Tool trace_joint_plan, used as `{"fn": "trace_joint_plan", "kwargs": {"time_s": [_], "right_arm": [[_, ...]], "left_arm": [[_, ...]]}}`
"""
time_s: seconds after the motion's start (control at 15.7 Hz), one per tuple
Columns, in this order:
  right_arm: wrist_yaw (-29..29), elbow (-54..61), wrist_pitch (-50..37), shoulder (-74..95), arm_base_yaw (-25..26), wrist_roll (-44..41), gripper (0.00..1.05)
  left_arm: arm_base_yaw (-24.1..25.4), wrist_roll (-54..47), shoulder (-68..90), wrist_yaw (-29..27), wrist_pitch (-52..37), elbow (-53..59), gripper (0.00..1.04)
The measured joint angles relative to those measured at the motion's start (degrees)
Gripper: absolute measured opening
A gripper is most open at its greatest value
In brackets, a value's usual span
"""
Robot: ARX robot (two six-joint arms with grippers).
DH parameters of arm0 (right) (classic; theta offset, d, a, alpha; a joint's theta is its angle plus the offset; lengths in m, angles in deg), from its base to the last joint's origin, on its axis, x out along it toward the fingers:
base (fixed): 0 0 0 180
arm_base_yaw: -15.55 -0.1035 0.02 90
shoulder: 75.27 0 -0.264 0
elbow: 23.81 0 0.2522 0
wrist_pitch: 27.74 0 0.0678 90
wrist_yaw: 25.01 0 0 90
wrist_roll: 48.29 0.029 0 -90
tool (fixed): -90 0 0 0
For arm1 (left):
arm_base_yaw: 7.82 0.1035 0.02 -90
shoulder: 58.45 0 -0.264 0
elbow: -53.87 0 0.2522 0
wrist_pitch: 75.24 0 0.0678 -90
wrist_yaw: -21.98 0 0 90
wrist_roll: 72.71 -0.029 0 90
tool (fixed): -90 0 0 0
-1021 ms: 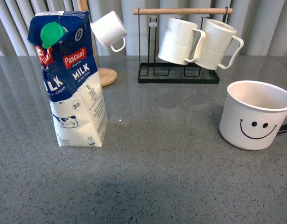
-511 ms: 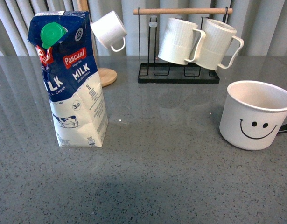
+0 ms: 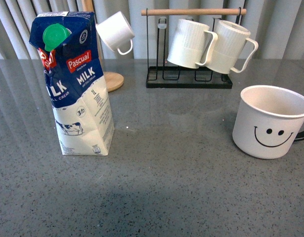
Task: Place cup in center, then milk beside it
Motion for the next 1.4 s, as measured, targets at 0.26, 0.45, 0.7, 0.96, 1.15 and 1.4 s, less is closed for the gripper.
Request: {"fn": "trace_joint_plan", "kwargs": {"time_s": [0.26,0.45,0.7,0.96,1.15,1.4], "right_arm": [[-12.74,-1.36,-0.98,5.38,-9.33,9.33,0.98],[-6.91,-10.34,-15.17,21.24,-4.90,10.97,0.98],[3.52,-25.09,-23.58,44.28,-1.33,3.37,0.98],[10.97,-45.31,-11.37,67.01,-2.19,-9.25,0.98],[12.61,-56.70,2.08,81.44,-1.75,-16.76,0.98],[13.64,-62.60,12.02,91.67,-1.36,-18.34,0.98]], "left_arm": [[0.00,0.00,0.00,0.00,-0.02,0.00,0.98],[0.00,0.00,0.00,-0.02,0.00,0.00,0.98],[0.00,0.00,0.00,0.00,0.00,0.00,0.98],[0.00,0.00,0.00,0.00,0.00,0.00,0.98],[0.00,0.00,0.00,0.00,0.00,0.00,0.98],[0.00,0.00,0.00,0.00,0.00,0.00,0.98]]}}
